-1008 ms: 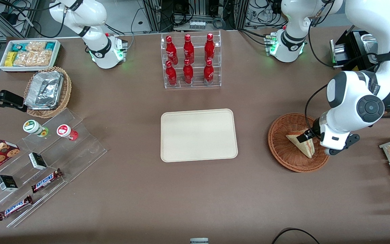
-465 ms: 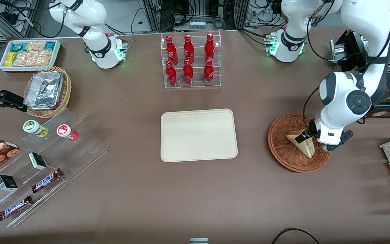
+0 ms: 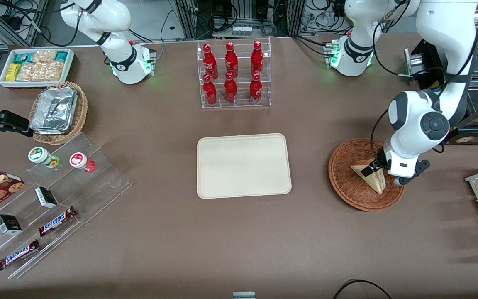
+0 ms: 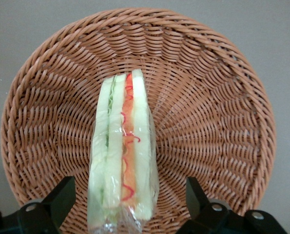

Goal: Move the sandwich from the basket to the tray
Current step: 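Close the left gripper on the wrapped sandwich and lift it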

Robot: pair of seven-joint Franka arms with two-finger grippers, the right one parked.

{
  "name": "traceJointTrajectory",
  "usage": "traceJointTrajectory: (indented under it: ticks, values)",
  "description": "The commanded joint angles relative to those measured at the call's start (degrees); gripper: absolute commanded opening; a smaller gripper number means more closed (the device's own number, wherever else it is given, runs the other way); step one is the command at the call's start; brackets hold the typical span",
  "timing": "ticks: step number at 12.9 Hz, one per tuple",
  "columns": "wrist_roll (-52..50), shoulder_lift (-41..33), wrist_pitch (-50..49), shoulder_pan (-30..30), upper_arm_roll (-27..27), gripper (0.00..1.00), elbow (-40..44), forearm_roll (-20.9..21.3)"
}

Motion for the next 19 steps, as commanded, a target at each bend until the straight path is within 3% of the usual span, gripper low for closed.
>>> traceJointTrajectory:
  ticks: [1, 2, 3, 4, 5, 10, 14, 19]
  values:
    - [-1.3, 1.3, 2.2, 0.8, -0.3, 1.0, -0.7, 0.7]
    - [-1.5, 1.6, 2.2, 0.9, -0.3, 0.95, -0.8, 0.7]
    - [-3.1, 1.6, 2.2, 0.9, -0.3, 0.65, -0.8, 0.7]
    - [-4.4, 1.4, 1.9, 0.9, -0.3, 0.26, -0.8, 0.7]
    - [-4.7, 1.2, 1.5, 0.8, -0.3, 0.01, -0.7, 0.7]
    - [-6.3, -2.8, -8.2, -0.2, -1.1, 0.0, 2.4, 0.8]
    - [-5.6, -3.7, -19.9, -7.1, -1.5, 0.0, 9.9, 0.7]
    - [-2.6, -2.8, -23.0, -17.3, -1.5, 0.0, 14.2, 0.7]
